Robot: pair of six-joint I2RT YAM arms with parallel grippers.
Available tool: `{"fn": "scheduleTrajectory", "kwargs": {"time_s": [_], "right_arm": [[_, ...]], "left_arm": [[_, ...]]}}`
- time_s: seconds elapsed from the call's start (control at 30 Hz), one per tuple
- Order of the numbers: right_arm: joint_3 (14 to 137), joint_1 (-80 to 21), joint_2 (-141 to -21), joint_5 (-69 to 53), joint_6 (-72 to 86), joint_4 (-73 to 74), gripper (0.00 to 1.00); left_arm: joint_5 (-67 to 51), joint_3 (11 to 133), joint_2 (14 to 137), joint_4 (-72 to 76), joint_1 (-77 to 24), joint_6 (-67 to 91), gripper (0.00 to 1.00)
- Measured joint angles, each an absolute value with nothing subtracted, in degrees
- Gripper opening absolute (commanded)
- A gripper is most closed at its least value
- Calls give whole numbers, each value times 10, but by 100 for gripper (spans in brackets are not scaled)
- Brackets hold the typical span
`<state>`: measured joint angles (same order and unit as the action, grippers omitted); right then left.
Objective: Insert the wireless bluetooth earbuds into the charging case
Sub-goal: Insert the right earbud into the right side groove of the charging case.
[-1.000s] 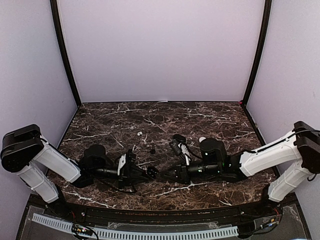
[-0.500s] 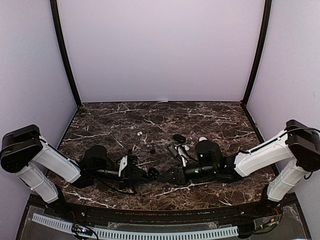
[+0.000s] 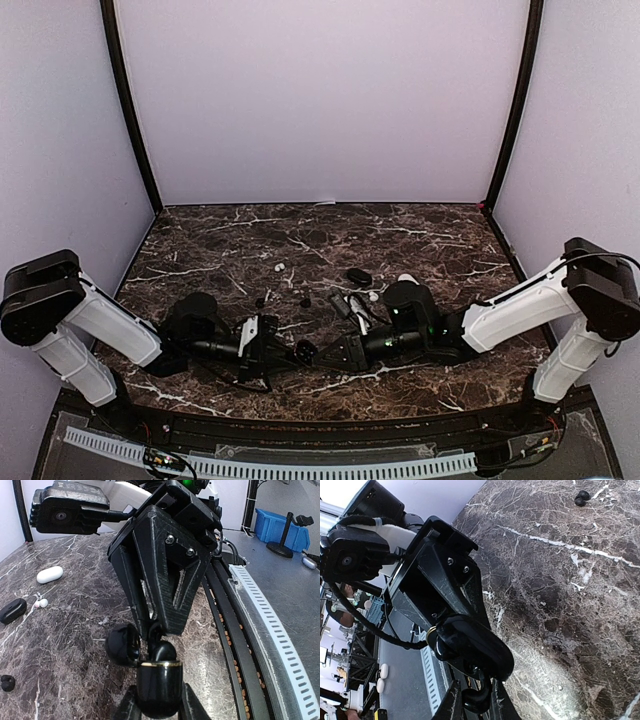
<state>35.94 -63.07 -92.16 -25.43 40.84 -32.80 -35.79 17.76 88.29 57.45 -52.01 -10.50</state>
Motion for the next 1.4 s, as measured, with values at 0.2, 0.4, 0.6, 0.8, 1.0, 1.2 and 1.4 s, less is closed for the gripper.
{"fn": "scheduleTrajectory", "kwargs": {"time_s": [0.2,0.4,0.6,0.8,1.0,1.2,1.4], "right_arm": [[359,-631,-922,-262,408,-324,3],[359,-631,-922,-270,408,-324,3],[373,-631,-922,-268,408,-296,3],[385,-632,-922,-267,411,-268,3],[390,-634,-922,-264,413,-248,3],[395,-635,-928,-261,419,-235,4],[398,-639,-941,-262,423,-236,5]], "left_arm": [[-357,178,880,576,-521,-108,7],[-359,178,879,578,-523,-110,7],[-359,178,879,577,-523,-110,7],[-355,178,879,570,-525,-118,7],[-346,181,879,560,-532,-129,7],[-331,187,879,539,-540,-140,7],[-321,187,880,525,-547,-148,7]]}}
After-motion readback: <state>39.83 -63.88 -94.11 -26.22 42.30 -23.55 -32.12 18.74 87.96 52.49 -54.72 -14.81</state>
